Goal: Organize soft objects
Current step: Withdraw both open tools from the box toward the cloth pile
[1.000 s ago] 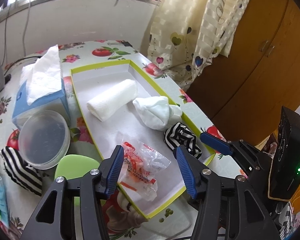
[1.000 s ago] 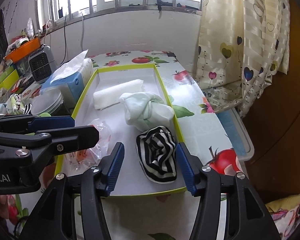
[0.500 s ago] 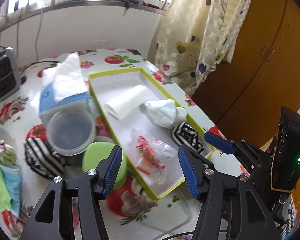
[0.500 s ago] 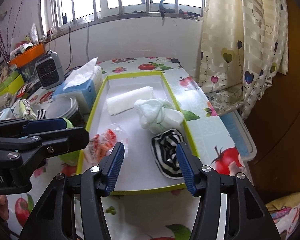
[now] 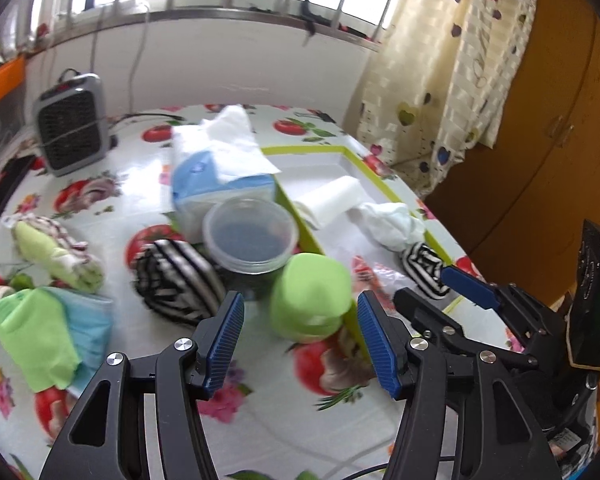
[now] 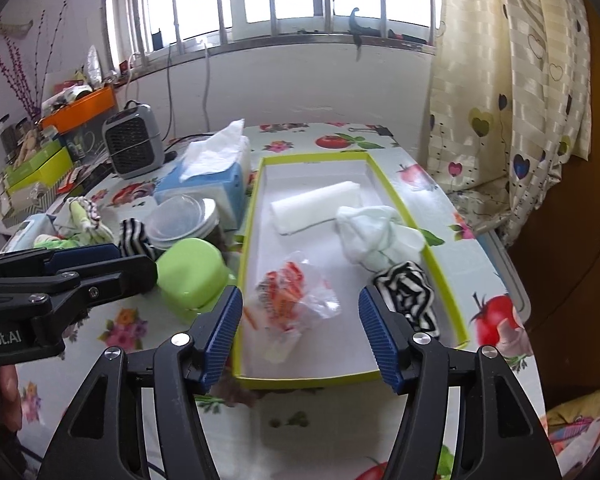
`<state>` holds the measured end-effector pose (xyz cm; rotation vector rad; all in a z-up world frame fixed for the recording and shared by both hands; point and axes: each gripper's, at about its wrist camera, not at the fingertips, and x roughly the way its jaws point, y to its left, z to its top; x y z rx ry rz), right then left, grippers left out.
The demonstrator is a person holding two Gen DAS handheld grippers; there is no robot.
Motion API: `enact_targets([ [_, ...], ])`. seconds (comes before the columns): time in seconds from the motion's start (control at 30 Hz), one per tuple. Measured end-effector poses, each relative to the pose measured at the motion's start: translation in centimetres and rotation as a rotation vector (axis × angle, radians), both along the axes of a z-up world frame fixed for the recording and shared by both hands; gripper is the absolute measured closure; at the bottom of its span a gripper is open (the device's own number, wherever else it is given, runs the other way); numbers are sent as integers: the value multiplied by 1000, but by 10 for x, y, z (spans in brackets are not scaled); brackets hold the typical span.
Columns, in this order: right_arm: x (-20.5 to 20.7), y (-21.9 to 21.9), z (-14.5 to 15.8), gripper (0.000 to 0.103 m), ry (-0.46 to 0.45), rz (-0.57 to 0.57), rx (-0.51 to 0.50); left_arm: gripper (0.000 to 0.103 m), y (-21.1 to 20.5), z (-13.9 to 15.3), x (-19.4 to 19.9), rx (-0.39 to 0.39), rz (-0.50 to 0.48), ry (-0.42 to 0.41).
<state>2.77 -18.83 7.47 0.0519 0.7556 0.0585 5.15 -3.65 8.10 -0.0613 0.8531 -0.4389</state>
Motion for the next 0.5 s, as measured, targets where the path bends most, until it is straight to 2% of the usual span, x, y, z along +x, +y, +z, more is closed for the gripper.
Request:
enact_targets([
  [0.2, -2, 16, 7, 41, -25, 29, -1, 45, 22, 2, -6, 28, 53, -29],
  [0.5, 2, 46, 14, 41, -45, 99, 14, 44, 66, -2, -7, 17, 132, -14],
])
